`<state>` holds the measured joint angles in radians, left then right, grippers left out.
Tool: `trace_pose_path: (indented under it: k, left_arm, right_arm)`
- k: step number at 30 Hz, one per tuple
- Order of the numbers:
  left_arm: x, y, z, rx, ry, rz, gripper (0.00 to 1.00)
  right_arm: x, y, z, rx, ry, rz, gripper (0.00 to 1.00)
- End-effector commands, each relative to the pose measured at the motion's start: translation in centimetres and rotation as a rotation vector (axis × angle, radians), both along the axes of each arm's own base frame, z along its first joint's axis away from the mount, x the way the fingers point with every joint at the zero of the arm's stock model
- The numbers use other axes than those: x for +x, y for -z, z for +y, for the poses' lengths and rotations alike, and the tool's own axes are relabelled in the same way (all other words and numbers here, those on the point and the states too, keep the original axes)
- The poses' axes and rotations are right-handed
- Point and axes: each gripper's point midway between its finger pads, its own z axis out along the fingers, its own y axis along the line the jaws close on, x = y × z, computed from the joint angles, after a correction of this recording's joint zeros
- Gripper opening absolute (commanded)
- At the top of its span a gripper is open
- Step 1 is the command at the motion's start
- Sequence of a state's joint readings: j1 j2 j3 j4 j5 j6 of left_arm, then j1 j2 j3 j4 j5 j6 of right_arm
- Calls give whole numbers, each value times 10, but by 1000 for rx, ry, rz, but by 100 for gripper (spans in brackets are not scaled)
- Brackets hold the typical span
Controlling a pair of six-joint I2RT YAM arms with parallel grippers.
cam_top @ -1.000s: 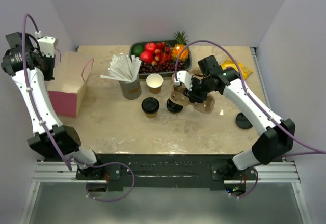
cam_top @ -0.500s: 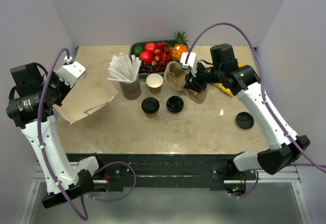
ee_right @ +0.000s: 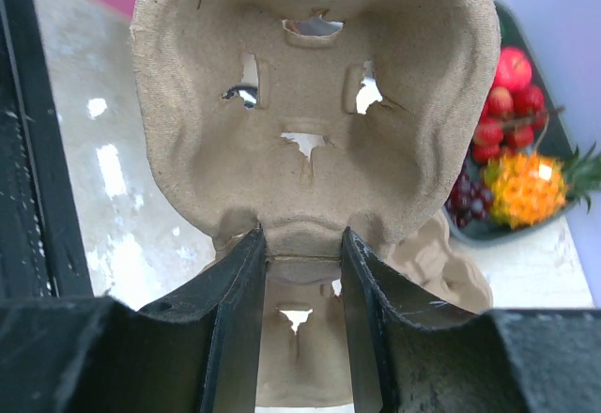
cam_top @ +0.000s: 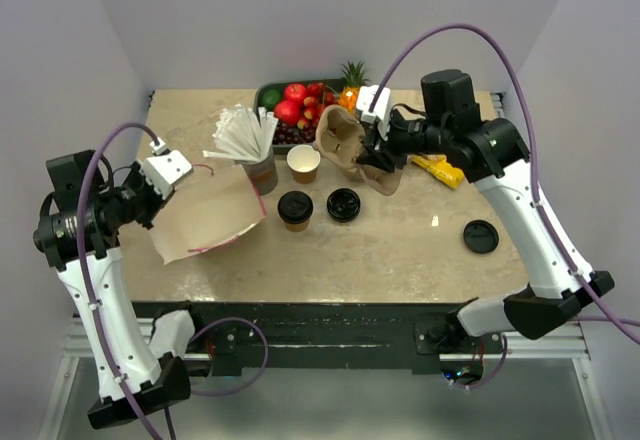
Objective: Pack the takeout coffee
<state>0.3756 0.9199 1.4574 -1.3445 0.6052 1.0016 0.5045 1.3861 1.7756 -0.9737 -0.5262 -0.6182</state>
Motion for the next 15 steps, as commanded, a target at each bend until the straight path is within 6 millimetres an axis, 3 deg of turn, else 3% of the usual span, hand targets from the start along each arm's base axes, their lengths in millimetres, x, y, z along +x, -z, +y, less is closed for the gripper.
trace_pose_path:
  k: [1, 8, 15]
  left_arm:
    - [16, -11, -45, -260, 127, -17, 0]
    - [19, 17, -65, -297, 122, 66, 0]
    - [19, 12, -76, -388, 110, 96, 0]
  right_arm:
    - [-21, -46, 29, 112, -104, -45, 27]
    - [-51, -107, 82, 257, -241, -187, 27]
    - [-93, -122, 137, 303, -405, -226, 28]
